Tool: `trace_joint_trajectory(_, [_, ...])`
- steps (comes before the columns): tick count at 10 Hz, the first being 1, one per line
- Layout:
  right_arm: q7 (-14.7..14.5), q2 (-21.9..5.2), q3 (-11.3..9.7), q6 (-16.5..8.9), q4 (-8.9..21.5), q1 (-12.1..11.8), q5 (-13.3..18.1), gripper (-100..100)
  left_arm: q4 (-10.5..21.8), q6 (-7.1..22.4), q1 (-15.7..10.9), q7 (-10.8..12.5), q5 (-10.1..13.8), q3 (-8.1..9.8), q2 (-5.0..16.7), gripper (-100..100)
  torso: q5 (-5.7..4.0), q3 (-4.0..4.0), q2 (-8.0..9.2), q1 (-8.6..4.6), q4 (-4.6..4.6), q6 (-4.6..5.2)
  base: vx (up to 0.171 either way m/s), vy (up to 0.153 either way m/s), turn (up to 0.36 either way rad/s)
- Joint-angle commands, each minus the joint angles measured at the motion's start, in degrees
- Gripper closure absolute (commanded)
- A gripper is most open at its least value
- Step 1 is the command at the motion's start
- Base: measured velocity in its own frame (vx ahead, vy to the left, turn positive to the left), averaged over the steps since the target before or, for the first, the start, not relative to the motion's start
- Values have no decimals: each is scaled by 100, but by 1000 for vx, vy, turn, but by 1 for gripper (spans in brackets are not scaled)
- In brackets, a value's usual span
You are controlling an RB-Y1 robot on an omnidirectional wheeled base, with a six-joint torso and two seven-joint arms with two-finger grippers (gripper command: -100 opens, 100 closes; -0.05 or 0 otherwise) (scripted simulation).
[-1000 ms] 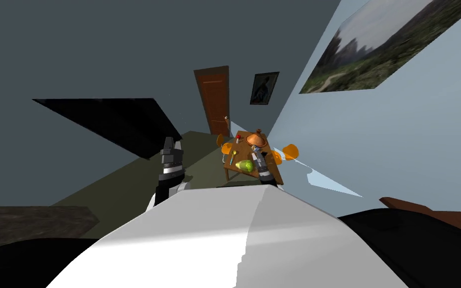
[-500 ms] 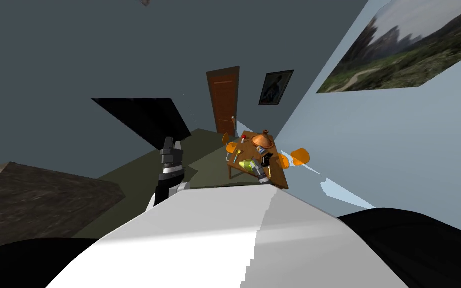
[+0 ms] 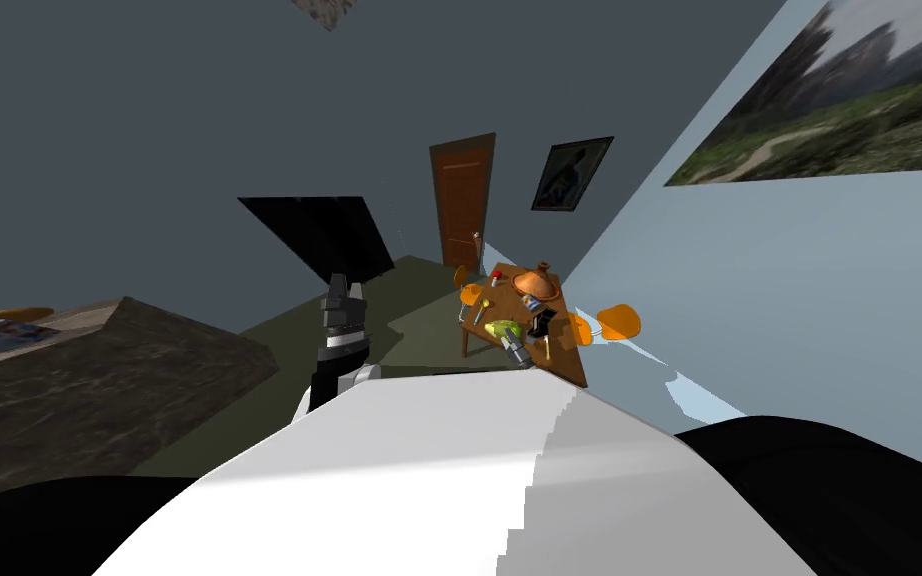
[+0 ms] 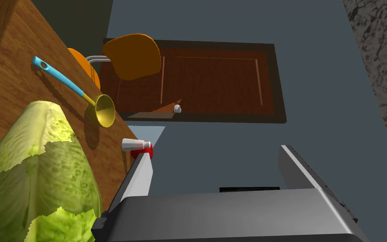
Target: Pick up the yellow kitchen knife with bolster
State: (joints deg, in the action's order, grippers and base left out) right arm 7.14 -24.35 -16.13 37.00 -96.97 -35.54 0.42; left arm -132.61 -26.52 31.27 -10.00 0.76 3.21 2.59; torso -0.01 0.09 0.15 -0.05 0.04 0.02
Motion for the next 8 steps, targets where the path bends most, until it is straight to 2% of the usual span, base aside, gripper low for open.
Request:
trace_joint_trajectory(1, [45,-86,-73,40,263,-54,-19,-100,0,0,0,0,0,0,0,0,0,0,0,0,0,0,-47,13,137])
trace_joint_trajectory(2, [45,-86,-73,40,263,-54,-19,-100,0,0,1,0,0,0,0,0,0,1,0,-2,1,2,-22,2,15])
trace_joint_trajectory(4, [247,-427,-359,51,721,-220,-106,-100,0,0,0,0,0,0,0,0,0,-1,-2,-3,0,-1,-49,19,339])
trace_joint_trajectory(5, [247,-427,-359,51,916,-220,-106,-100,0,0,0,0,0,0,0,0,0,3,4,-1,1,-1,-53,20,206])
trace_joint_trajectory(6, [358,-592,-510,51,1081,-301,-149,-100,0,0,1,0,0,1,0,0,0,3,5,-1,2,4,-43,33,312])
trace_joint_trajectory(7, [358,-592,-510,51,1247,-301,-149,-100,0,0,0,0,0,0,0,0,1,2,2,1,1,0,-32,19,137])
trace_joint_trajectory(8, [476,-751,-666,47,1465,-380,-190,-100,0,0,1,0,0,1,0,0,0,0,-2,-1,0,5,-34,26,260])
